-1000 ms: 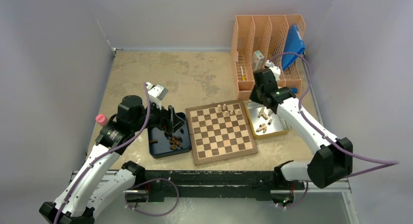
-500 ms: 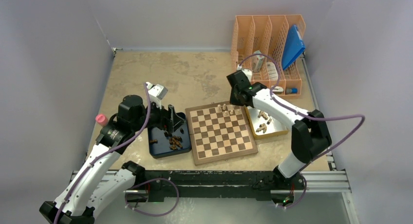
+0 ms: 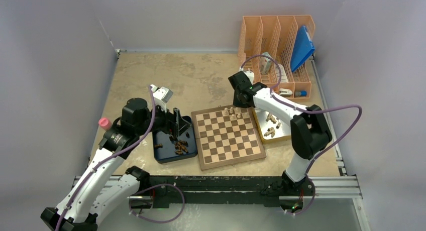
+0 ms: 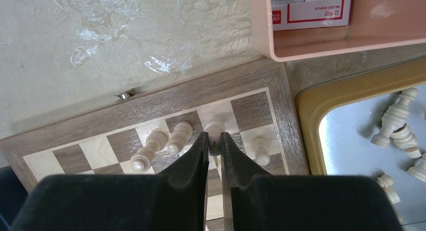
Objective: Set up the chess pieces on the board
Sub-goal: Place the chess piece on the chessboard.
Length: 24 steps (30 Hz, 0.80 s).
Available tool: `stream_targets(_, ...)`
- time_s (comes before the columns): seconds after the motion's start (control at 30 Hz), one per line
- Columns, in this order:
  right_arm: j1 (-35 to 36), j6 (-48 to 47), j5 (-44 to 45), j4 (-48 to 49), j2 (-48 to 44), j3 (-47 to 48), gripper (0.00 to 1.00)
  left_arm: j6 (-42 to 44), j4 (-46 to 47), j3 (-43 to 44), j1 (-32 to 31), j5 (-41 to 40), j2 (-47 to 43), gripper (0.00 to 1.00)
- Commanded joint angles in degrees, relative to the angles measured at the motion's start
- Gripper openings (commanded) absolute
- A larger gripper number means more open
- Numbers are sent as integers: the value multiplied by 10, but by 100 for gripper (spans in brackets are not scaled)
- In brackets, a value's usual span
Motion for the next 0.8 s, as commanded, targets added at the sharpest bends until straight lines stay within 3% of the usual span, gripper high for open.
stream_targets(0.0,2,-6,5,-1,8,31,15,-3,11,4,-3,-2,-4,83)
stream_targets(0.77,10,-4,4,-8,36,38,20,-2,13,4,-3,0,-5,83)
